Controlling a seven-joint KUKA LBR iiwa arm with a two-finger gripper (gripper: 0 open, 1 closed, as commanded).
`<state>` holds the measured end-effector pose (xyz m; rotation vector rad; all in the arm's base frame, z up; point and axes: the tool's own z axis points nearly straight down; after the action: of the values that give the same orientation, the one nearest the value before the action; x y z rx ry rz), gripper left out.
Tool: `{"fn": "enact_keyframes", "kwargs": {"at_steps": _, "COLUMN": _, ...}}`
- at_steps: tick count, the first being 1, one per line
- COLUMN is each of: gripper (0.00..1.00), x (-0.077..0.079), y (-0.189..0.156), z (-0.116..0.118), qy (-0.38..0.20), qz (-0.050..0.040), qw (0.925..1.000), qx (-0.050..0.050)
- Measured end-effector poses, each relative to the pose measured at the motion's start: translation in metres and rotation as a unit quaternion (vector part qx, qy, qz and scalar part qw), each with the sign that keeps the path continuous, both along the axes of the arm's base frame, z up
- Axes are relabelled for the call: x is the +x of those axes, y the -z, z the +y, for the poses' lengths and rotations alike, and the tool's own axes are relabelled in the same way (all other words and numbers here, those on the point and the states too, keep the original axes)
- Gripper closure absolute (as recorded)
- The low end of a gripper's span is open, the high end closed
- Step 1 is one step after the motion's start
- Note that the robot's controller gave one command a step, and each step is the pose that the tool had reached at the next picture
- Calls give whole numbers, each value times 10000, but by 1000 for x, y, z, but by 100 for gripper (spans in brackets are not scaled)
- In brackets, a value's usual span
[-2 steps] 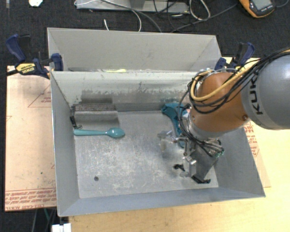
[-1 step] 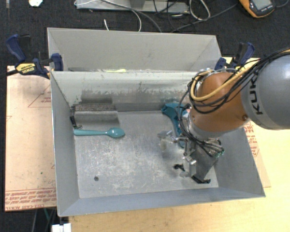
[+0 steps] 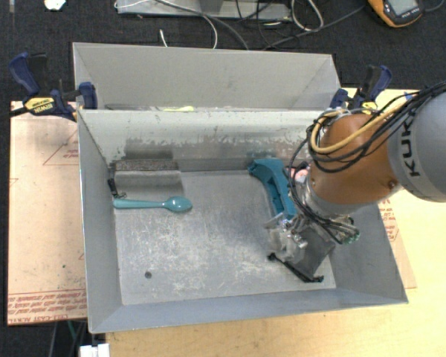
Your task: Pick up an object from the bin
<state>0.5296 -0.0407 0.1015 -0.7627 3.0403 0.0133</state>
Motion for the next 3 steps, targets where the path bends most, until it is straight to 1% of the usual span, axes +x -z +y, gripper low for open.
{"fn": "enact_keyframes", "kwargs": {"at_steps": 1, "gripper": 0, "x": 0, "y": 0, "z": 0, "qy": -2, "qz": -2, "qw": 10000, "qx": 3}}
{"fn": "enact_keyframes", "kwargs": {"at_steps": 2, "gripper": 0, "x": 0, "y": 0, "z": 0, "qy": -2, "qz": -1, "qw": 10000, "qx": 3}}
{"fn": "enact_keyframes", "kwargs": {"at_steps": 3, "gripper": 0, "x": -3, "y": 3, "z": -5, "qy": 1066, "qz": 1, "qw": 9943, "qx": 14}}
